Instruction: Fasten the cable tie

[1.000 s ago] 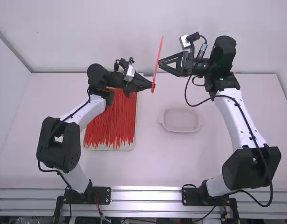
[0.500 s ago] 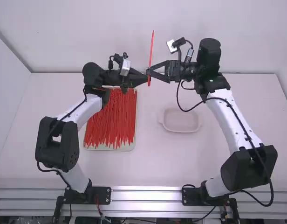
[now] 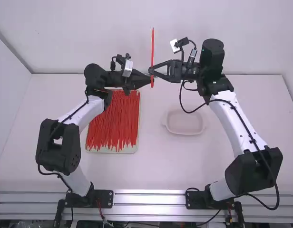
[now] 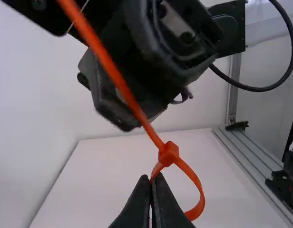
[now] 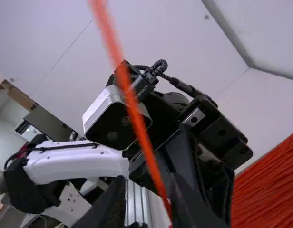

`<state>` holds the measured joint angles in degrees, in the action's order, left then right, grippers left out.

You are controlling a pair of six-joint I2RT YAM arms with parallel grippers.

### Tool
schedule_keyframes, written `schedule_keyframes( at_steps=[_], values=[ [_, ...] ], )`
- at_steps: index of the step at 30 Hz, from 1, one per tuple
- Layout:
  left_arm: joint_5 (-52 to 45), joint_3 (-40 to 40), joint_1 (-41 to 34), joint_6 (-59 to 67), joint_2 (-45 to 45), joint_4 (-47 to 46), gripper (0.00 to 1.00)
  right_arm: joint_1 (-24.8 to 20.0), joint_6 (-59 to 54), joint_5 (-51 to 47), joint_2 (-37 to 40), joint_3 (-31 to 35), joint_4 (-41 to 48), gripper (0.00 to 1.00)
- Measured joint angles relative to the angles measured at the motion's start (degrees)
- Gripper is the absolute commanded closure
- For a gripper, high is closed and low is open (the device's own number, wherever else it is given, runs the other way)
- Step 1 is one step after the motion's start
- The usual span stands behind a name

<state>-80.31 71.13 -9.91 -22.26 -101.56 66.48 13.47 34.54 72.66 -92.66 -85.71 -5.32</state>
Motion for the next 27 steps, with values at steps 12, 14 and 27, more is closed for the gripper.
schedule_keyframes(
  at_steps=[12, 14, 27],
  values=[
    [0.00, 0.00, 0.00, -0.48, 0.00, 0.20, 0.98, -0.15, -0.59, -1.09, -0.02, 0.00, 0.17, 1.00],
    [0.00, 0.00, 0.00, -0.50, 0.00, 0.15, 0.97, -0.13, -0.96, -1.09, -0.02, 0.00, 0.22, 1.00],
    [-0.22, 0.00, 0.26, -4.46, 0.00, -1.25, 0.01, -3.50, -7.48, 1.79, 0.00, 0.00, 9.27, 1.00]
  ],
)
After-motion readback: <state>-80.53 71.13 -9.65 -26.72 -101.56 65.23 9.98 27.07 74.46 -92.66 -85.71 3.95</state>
